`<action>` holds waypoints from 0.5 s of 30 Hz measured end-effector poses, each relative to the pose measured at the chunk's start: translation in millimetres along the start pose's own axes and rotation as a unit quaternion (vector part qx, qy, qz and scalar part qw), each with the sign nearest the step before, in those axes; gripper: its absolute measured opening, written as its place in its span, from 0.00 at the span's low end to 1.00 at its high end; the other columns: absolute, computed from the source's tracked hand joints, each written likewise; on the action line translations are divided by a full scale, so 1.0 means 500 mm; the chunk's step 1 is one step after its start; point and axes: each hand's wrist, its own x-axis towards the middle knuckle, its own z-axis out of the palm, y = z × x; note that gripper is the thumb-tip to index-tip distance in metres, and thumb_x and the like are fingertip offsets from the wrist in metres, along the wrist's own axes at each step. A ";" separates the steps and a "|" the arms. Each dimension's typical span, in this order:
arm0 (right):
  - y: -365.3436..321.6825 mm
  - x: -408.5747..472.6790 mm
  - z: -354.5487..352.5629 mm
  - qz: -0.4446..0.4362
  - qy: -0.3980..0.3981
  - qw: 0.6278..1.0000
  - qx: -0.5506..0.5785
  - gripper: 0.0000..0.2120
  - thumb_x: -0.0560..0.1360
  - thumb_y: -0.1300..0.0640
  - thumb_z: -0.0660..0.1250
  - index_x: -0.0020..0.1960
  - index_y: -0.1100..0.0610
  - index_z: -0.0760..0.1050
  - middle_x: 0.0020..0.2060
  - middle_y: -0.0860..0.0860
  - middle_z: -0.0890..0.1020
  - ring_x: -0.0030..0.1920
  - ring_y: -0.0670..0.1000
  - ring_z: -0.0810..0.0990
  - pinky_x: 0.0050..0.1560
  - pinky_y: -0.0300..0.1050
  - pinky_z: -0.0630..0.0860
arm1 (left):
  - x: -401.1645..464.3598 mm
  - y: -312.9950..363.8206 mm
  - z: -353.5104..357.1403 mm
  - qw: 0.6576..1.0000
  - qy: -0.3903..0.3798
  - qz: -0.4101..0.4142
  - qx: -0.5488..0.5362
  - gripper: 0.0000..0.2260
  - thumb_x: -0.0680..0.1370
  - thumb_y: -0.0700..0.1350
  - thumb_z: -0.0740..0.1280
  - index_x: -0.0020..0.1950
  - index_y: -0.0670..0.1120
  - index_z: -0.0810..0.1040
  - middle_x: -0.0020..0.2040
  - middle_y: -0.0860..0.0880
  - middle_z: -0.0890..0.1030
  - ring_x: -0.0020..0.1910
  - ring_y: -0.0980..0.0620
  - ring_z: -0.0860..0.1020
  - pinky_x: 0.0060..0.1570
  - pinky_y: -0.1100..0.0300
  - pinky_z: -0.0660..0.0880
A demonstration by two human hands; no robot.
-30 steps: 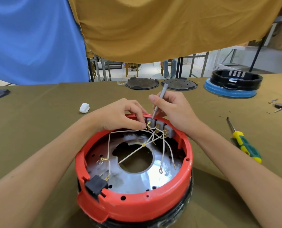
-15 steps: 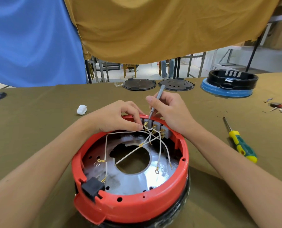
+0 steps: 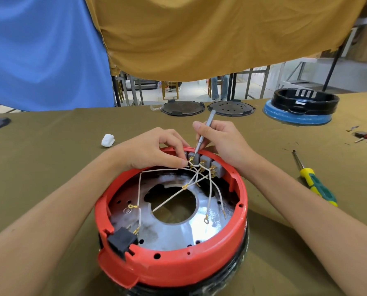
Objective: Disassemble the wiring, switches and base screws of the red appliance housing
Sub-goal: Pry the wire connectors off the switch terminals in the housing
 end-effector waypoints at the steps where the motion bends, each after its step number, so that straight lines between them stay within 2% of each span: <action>1: 0.000 -0.001 0.001 -0.003 0.003 1.000 0.003 0.17 0.80 0.50 0.67 0.36 0.57 0.78 0.29 0.50 0.80 0.31 0.45 0.80 0.35 0.34 0.76 | 0.000 0.000 0.000 1.000 0.000 -0.001 -0.002 0.05 0.68 0.56 0.75 0.39 0.57 0.85 0.56 0.60 0.79 0.57 0.61 0.78 0.65 0.57 0.67; 7: 0.003 -0.006 0.002 -0.080 0.020 0.996 -0.040 0.14 0.80 0.52 0.67 0.39 0.58 0.78 0.32 0.50 0.81 0.35 0.50 0.81 0.43 0.47 0.80 | 0.000 -0.001 0.001 1.000 0.003 0.001 0.003 0.04 0.69 0.55 0.75 0.39 0.57 0.85 0.56 0.60 0.78 0.56 0.62 0.78 0.63 0.58 0.67; 10: 0.001 -0.006 0.001 -0.091 0.017 0.995 -0.044 0.14 0.80 0.53 0.67 0.39 0.58 0.78 0.33 0.51 0.81 0.36 0.52 0.82 0.45 0.53 0.81 | -0.002 0.002 0.001 1.000 0.002 -0.003 0.003 0.07 0.67 0.59 0.74 0.38 0.58 0.85 0.55 0.62 0.78 0.57 0.61 0.78 0.65 0.56 0.68; 12: 0.003 -0.005 0.001 -0.096 0.014 0.994 -0.049 0.13 0.80 0.53 0.67 0.40 0.59 0.78 0.33 0.53 0.81 0.37 0.53 0.82 0.45 0.52 0.81 | -0.002 0.001 0.001 1.000 0.003 -0.002 0.001 0.08 0.66 0.60 0.74 0.38 0.58 0.85 0.54 0.63 0.78 0.56 0.61 0.78 0.65 0.56 0.68; 15: 0.004 -0.005 0.002 -0.091 -0.004 0.995 -0.050 0.13 0.80 0.53 0.68 0.41 0.61 0.79 0.34 0.53 0.83 0.36 0.50 0.82 0.44 0.46 0.80 | -0.001 -0.001 0.002 1.000 0.005 0.006 0.003 0.07 0.66 0.60 0.74 0.38 0.58 0.85 0.53 0.64 0.78 0.56 0.61 0.78 0.65 0.56 0.68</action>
